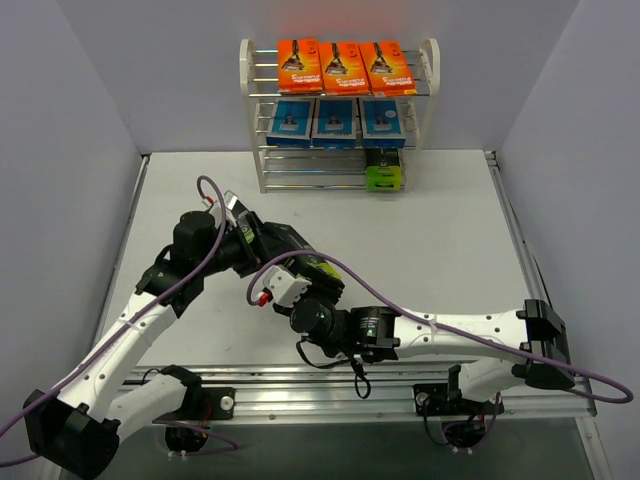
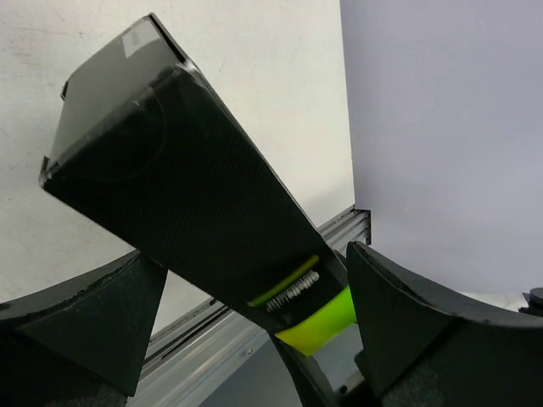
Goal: Place and organize the shaving razors onto the shelf
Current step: Pass the shaving razor from the right arm to the left, then pass the shaving razor from the left arm to the right, then pass the shaving razor from the right arm to the left
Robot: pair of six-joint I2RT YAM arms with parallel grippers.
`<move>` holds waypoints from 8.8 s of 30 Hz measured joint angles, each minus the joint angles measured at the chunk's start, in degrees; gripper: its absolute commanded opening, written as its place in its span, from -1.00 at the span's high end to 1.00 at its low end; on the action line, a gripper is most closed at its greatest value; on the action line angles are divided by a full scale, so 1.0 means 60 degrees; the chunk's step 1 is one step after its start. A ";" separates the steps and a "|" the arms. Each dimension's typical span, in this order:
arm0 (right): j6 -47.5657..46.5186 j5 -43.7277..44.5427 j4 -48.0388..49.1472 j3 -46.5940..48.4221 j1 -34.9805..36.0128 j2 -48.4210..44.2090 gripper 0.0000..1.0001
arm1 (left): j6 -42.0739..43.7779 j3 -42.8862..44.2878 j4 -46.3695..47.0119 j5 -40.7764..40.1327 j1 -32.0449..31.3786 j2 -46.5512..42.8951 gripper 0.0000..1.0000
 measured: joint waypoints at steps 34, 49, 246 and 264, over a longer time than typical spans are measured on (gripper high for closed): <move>-0.0987 0.2204 0.1432 -0.0379 0.1676 0.0270 1.00 | -0.0984 0.0182 -0.0047 -0.1053 -0.0339 0.1351 -0.88; -0.1723 0.2940 0.2528 -0.0408 0.1858 0.1060 0.75 | -0.1461 0.0178 -0.0157 -0.0867 -0.0288 0.1475 0.62; 1.3570 -0.8980 1.1063 -0.7453 -0.7362 -0.1228 1.00 | -0.3563 -0.5180 1.3114 0.1548 -0.1228 0.4047 -0.88; 1.3526 -0.9052 1.1049 -0.7457 -0.7333 -0.1694 1.00 | -0.3402 -0.5158 1.2706 0.1803 -0.1351 0.4193 -0.88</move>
